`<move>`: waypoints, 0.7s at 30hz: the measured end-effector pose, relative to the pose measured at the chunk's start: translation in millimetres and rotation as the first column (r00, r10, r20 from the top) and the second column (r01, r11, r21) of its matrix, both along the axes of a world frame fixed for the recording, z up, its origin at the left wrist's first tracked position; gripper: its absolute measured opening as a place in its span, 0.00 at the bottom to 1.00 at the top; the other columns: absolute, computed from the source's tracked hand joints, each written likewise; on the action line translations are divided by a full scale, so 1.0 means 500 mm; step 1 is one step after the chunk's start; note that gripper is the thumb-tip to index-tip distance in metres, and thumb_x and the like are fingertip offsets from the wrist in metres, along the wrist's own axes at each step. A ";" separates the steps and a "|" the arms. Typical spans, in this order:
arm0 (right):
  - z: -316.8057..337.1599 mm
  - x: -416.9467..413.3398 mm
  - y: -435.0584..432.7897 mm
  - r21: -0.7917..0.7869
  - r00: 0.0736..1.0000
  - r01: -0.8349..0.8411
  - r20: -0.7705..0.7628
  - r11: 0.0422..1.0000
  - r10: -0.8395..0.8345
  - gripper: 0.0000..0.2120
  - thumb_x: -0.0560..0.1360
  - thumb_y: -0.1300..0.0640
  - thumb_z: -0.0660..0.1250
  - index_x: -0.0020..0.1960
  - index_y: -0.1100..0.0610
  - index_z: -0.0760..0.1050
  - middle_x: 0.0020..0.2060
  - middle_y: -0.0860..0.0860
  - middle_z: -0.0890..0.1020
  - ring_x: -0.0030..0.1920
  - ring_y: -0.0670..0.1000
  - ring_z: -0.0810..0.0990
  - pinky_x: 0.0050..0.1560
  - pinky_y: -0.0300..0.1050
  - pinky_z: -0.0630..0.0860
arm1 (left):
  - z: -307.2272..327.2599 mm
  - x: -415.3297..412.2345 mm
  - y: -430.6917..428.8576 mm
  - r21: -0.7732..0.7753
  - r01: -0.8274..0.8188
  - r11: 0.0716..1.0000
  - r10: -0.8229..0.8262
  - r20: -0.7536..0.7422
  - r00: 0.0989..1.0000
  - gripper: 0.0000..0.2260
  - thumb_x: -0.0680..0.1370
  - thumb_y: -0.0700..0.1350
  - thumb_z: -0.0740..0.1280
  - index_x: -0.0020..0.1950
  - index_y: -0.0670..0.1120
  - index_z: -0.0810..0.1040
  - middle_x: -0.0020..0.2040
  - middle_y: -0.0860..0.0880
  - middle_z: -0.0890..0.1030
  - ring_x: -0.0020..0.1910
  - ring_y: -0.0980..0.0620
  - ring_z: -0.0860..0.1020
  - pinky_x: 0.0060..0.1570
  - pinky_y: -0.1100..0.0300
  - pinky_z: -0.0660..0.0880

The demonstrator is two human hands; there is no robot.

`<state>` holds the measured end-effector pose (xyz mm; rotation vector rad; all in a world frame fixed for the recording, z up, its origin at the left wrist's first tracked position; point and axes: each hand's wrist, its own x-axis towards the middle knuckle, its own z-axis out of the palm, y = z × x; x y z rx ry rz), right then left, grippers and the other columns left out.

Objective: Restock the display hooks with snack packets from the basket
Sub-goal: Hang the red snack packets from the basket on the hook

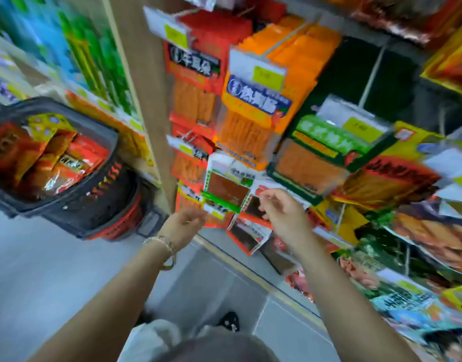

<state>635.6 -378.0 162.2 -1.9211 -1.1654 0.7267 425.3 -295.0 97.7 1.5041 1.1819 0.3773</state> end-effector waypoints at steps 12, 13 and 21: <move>-0.382 -0.425 -0.053 -0.790 0.863 -0.454 -0.276 0.412 0.423 0.11 0.77 0.55 0.65 0.36 0.53 0.72 0.37 0.54 0.76 0.43 0.50 0.74 0.45 0.48 0.71 | -0.231 -0.600 -0.176 -0.419 -0.420 0.805 0.162 -0.526 0.835 0.08 0.78 0.43 0.64 0.53 0.43 0.80 0.52 0.42 0.81 0.53 0.46 0.78 0.53 0.61 0.73; -0.385 -0.451 -0.039 -0.793 0.845 -0.467 -0.268 0.392 0.464 0.09 0.76 0.55 0.66 0.37 0.51 0.73 0.39 0.54 0.77 0.43 0.50 0.75 0.45 0.45 0.70 | -0.236 -0.635 -0.161 -0.411 -0.457 0.789 0.209 -0.520 0.828 0.07 0.77 0.41 0.64 0.51 0.43 0.81 0.52 0.42 0.82 0.54 0.44 0.78 0.55 0.57 0.74; -0.392 -0.594 0.148 -0.750 0.870 -0.434 -0.206 0.499 0.448 0.07 0.77 0.59 0.63 0.54 0.55 0.76 0.44 0.51 0.81 0.48 0.51 0.80 0.43 0.38 0.69 | -0.259 -0.811 -0.102 -0.516 -0.574 0.636 0.263 -0.555 0.790 0.10 0.77 0.39 0.63 0.36 0.47 0.76 0.35 0.48 0.79 0.33 0.51 0.75 0.30 0.66 0.69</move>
